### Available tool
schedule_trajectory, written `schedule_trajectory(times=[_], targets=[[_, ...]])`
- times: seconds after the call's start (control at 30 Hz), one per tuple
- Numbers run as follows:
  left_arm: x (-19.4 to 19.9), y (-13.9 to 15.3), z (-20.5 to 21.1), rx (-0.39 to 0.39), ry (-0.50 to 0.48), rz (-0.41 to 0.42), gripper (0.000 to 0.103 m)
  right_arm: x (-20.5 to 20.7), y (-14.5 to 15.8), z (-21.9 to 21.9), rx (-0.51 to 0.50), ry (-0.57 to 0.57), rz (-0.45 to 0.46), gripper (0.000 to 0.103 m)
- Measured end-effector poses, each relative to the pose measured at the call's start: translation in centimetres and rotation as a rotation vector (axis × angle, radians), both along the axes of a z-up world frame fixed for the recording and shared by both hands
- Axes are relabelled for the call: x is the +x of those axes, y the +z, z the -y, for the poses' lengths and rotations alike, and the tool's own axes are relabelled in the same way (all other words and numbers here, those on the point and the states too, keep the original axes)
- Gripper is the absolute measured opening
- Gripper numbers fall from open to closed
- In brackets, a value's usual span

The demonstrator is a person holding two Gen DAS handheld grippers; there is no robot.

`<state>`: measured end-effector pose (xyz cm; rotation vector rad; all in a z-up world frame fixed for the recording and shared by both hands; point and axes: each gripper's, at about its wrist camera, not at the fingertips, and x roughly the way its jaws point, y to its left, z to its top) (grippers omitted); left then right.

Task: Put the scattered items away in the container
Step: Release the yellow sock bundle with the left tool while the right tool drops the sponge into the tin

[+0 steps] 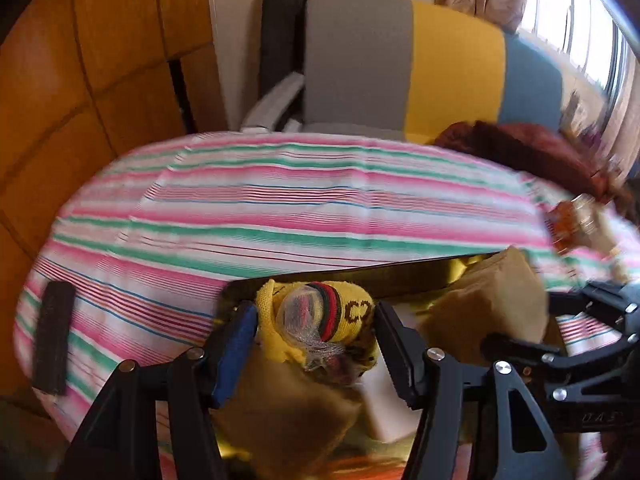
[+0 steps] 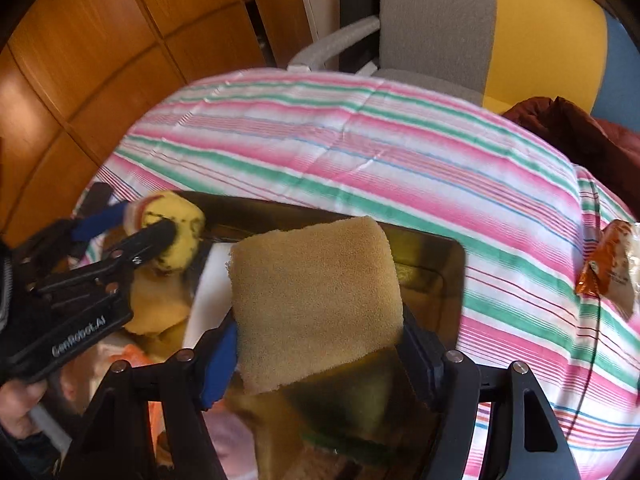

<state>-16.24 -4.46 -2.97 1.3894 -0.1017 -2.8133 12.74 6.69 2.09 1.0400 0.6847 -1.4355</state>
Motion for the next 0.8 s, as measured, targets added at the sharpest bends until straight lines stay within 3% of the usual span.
schedule_trajectory(times=[0.27, 0.4, 0.6, 0.8], targets=[[0.0, -0.1, 1.4, 0.09, 0.003, 0.022, 0.062, 0.0, -1.1, 1.7, -0.004, -0.04, 0.051, 0.076], [0.6, 0.6, 2.2, 0.119, 0.023, 0.013, 0.065, -0.9, -0.8, 0.9, -0.023, -0.064, 0.135, 0.08], [1.0, 0.6, 2.8, 0.163, 0.036, 0.033, 0.069, -1.4, 0.3, -0.4, -0.066, -0.086, 0.171, 0.084], [1.4, 2.4, 4.3, 0.3, 0.067, -0.009, 0.074, -2.1, 2.3, -2.8, -0.119, -0.103, 0.195, 0.085]])
